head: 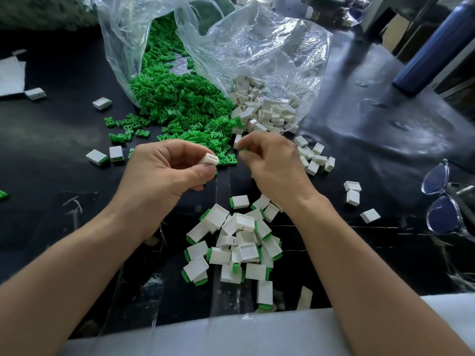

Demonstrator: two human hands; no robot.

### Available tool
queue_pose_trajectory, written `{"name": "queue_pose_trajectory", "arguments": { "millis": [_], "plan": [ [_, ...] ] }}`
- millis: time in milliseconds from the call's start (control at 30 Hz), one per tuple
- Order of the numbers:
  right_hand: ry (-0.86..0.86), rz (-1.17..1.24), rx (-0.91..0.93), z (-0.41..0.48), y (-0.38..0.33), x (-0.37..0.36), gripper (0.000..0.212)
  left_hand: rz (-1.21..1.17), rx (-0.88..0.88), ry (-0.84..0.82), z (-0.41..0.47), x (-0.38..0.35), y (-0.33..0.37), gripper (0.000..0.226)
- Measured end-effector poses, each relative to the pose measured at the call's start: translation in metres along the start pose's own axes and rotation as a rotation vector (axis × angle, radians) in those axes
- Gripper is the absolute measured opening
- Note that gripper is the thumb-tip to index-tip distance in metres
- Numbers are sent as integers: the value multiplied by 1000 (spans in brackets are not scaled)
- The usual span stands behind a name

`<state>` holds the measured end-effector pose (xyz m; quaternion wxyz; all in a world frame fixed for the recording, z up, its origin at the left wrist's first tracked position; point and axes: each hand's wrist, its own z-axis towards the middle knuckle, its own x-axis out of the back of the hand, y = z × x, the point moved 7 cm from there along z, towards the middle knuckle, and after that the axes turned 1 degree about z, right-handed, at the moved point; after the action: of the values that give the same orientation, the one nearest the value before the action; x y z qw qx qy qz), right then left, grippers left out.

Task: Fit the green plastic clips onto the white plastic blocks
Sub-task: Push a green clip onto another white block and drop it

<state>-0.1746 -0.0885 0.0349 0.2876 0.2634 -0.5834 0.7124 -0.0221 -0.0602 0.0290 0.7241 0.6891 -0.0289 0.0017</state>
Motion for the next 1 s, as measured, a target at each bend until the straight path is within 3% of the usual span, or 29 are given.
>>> {"name": "queue_pose_trajectory", "arguments": {
  "millis": [100,200,800,1000],
  "plan": [
    [-30,460,-73,-5,-6,2,17,1,3,-1,0,0,1,10],
    [-143,635,-78,-11,-16,-6,18,-8,13,-8,0,-1,0,7],
    [-128,295,107,-15,-29,-2,27,-59,69,-57,-1,-5,-4,17],
    [-155,257,120,-17,-32,-9,15,-27,74,-43,0,-3,-6,11]
  ]
}}
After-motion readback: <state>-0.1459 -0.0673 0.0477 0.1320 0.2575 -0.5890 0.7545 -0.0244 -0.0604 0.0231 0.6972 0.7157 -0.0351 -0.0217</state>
